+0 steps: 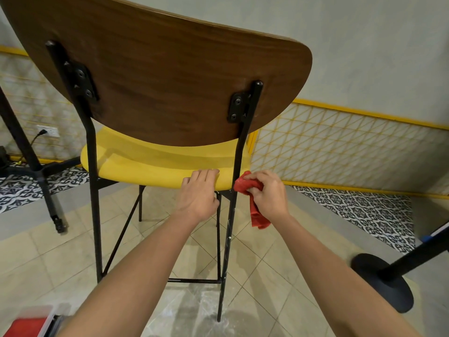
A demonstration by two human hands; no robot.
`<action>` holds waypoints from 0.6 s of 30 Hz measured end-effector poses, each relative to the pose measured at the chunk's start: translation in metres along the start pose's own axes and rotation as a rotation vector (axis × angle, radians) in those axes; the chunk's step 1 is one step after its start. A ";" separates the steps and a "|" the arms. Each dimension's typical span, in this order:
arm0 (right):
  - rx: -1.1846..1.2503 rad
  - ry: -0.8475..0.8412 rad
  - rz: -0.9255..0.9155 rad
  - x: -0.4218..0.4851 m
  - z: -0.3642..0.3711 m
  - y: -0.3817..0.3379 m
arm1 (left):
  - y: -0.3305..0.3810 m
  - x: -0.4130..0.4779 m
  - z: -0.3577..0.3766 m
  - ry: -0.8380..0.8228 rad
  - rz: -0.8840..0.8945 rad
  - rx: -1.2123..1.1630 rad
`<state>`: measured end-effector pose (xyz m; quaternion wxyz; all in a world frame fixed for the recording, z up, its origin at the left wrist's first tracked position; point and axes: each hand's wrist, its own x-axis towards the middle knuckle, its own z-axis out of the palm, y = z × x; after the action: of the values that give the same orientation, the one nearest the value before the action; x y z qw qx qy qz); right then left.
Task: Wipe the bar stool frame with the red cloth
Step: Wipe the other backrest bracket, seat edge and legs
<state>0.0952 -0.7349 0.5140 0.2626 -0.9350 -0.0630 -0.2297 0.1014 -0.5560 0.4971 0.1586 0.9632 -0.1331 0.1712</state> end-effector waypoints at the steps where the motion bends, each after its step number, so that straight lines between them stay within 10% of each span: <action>1: 0.040 0.062 0.026 0.002 -0.001 -0.002 | 0.000 0.000 0.000 0.000 -0.004 -0.004; 18: 0.037 0.036 0.029 -0.011 0.015 -0.003 | 0.008 -0.016 0.015 0.109 0.003 -0.066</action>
<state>0.0908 -0.7248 0.4990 0.2843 -0.9265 -0.0488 -0.2415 0.0887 -0.5655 0.4794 0.1971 0.9466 -0.1311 0.2190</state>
